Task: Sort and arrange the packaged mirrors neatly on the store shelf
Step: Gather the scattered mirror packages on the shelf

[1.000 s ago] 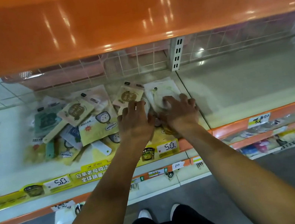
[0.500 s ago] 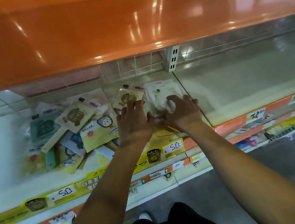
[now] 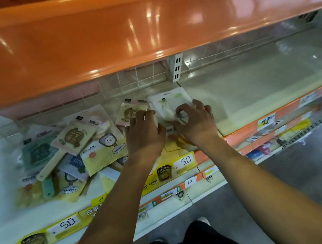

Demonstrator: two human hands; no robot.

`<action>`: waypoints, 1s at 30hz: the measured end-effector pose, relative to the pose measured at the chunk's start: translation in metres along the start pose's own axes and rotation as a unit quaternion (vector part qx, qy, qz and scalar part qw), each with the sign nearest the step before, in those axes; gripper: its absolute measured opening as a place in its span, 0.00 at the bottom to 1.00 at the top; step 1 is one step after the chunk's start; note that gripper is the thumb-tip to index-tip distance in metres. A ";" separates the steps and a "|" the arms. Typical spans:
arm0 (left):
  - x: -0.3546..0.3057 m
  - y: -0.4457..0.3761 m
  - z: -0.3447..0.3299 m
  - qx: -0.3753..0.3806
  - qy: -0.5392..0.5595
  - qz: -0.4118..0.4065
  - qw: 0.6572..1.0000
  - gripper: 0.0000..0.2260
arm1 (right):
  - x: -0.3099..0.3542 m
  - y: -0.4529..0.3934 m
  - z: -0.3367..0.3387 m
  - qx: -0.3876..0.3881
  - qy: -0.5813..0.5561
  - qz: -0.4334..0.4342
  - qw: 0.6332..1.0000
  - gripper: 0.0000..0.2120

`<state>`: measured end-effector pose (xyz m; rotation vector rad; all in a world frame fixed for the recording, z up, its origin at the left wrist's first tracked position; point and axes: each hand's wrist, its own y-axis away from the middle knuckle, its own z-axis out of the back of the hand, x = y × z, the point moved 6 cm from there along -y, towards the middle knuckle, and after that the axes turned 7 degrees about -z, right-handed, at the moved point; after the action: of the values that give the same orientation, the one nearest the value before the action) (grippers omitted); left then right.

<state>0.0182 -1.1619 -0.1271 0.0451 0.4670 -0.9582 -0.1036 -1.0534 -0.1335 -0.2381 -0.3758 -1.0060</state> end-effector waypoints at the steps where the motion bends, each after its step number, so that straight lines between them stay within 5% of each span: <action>1: -0.004 -0.002 -0.001 -0.001 0.003 -0.004 1.000 0.19 | -0.002 -0.003 0.002 -0.005 -0.004 0.000 1.000 0.14; 11: -0.072 -0.032 -0.031 0.009 -0.017 -0.015 1.000 0.19 | -0.067 -0.043 0.031 -0.037 -0.017 -0.012 0.999 0.19; 30: -0.194 -0.076 -0.098 0.013 -0.066 0.070 0.995 0.19 | -0.186 -0.135 0.052 0.063 0.044 0.025 0.997 0.24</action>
<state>-0.1718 -1.0316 -0.1247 0.0377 0.3251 -0.8241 -0.3185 -0.9600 -0.1602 -0.0896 -0.3506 -0.9371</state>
